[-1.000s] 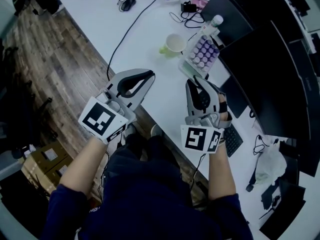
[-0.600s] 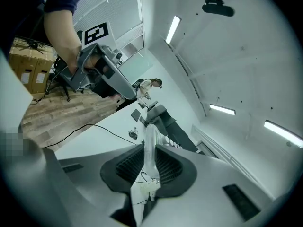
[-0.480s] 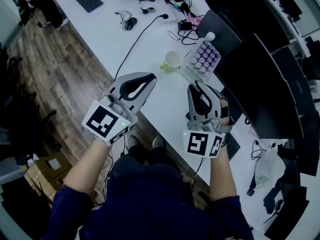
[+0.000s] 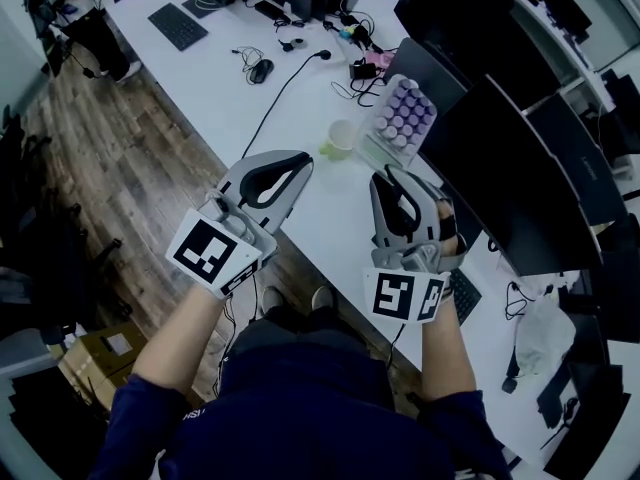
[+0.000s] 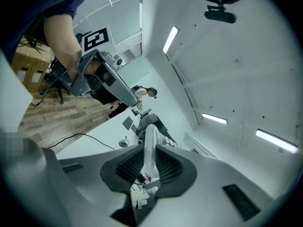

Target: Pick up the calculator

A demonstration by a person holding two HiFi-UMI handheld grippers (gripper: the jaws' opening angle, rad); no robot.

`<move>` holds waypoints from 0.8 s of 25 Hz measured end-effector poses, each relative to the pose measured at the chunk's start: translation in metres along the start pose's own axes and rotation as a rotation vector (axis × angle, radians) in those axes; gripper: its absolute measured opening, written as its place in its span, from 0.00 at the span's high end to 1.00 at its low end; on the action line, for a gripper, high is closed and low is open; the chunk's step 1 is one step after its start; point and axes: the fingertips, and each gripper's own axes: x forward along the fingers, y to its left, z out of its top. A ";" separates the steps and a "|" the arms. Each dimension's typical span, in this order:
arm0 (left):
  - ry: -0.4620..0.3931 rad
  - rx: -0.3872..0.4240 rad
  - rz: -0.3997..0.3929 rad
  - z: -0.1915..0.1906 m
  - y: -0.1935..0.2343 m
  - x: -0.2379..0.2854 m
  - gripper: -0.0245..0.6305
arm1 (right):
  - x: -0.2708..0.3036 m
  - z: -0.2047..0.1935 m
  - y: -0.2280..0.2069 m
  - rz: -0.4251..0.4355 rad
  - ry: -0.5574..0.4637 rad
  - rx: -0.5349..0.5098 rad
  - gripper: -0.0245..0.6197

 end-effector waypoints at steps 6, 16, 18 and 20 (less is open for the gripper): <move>-0.018 0.007 -0.013 0.011 -0.007 0.002 0.90 | -0.008 0.012 -0.010 -0.019 -0.021 -0.011 0.84; -0.022 0.003 -0.020 0.014 -0.009 0.007 0.90 | -0.010 0.017 -0.019 -0.034 -0.031 -0.010 0.84; -0.022 -0.001 -0.022 0.013 -0.009 0.009 0.90 | -0.010 0.015 -0.018 -0.032 -0.028 -0.008 0.84; -0.022 -0.004 -0.023 0.012 -0.010 0.011 0.90 | -0.010 0.013 -0.018 -0.030 -0.025 -0.004 0.84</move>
